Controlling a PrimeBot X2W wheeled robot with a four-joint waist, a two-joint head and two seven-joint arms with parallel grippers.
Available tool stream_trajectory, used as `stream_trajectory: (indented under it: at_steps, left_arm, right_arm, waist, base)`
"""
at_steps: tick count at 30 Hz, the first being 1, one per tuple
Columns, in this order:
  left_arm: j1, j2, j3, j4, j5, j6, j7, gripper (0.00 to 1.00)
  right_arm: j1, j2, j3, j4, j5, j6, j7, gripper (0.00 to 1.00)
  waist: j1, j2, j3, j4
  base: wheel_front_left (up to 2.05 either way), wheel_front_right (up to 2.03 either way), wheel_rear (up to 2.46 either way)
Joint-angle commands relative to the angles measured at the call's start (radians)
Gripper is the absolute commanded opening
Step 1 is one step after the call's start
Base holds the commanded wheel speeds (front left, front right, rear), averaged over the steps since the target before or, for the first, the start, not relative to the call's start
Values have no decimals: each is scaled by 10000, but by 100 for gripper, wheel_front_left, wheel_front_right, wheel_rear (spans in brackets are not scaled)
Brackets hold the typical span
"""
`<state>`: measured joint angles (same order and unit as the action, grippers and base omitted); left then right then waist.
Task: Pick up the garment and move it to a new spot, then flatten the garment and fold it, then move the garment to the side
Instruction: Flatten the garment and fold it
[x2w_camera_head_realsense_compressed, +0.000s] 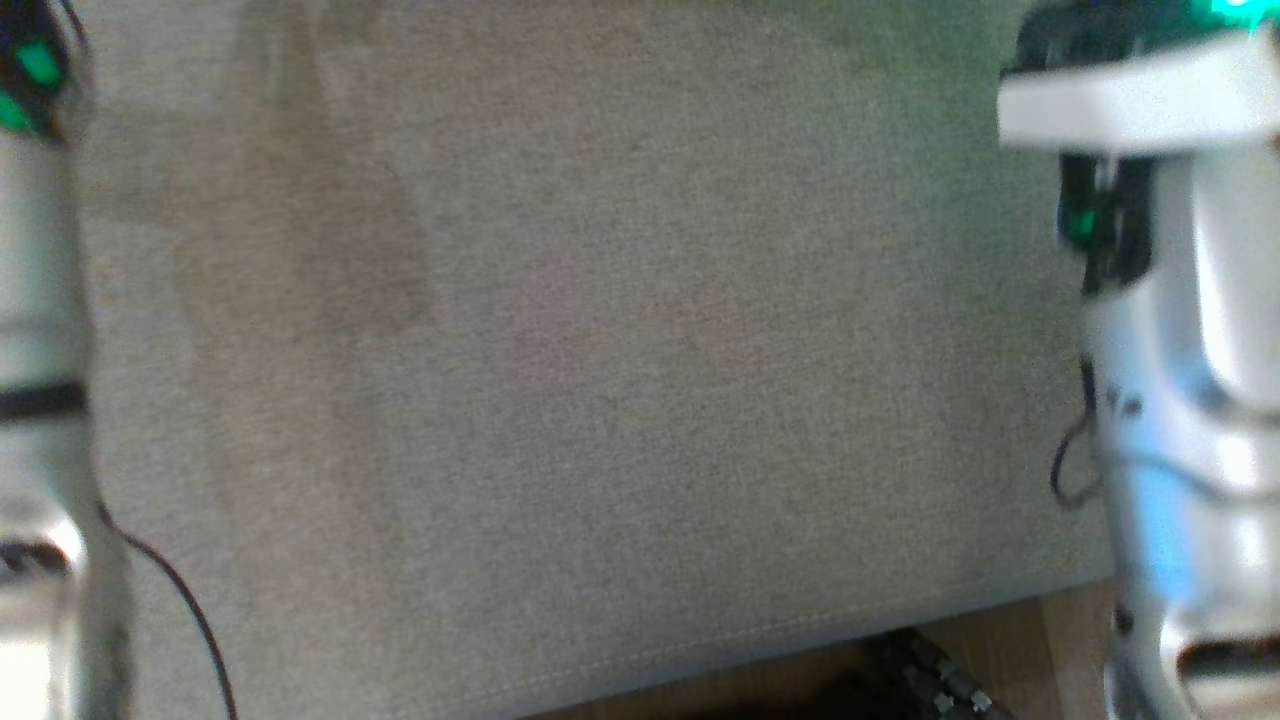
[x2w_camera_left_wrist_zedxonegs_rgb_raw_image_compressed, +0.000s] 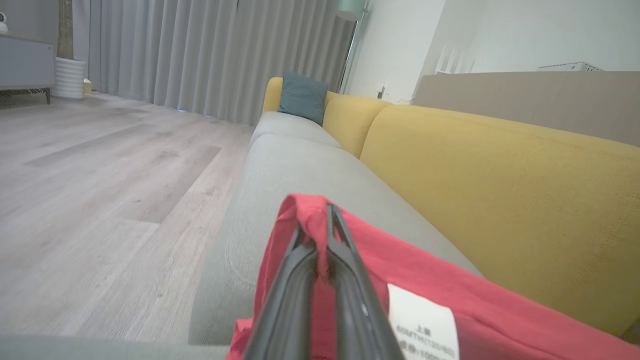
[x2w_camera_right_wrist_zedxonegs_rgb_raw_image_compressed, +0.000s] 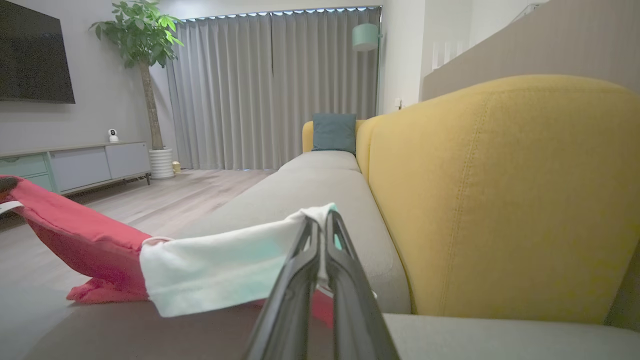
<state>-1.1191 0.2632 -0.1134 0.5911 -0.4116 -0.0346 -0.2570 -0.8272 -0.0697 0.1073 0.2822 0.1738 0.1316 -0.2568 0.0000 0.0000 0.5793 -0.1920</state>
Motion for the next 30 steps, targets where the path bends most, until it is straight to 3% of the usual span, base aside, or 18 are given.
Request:
stream_trajectory:
  at_steps: [1,17,24,30]
  left_arm:
    - [848,201,450,-687,-109,-76,-45,0]
    - [7902,-1881,1432,-3614,-207,-636,-46,0]
    - [10261,-2101,1275,-4391,-111,-578,-47,0]
    - [11783,-2125,883,-5048,-458,-251,-47,0]
  right_arm:
    - [827,55,0,-678,-51,-9,-48,0]
    - [7332,90,-801,-3449,319,-9,999,0]
    - [9529,154,-838,-4473,337,-9,1699,0]
    - [10831,177,-819,-4972,483,-9,2124,0]
  waist:
    - [0,0,-554,306]
    - [0,0,-3557,938]
    - [0,0,-4465,796]
    - [0,0,-4709,678]
  base:
    - [0,0,0]
    - [0,0,0]
    - [0,0,0]
    - [0,0,0]
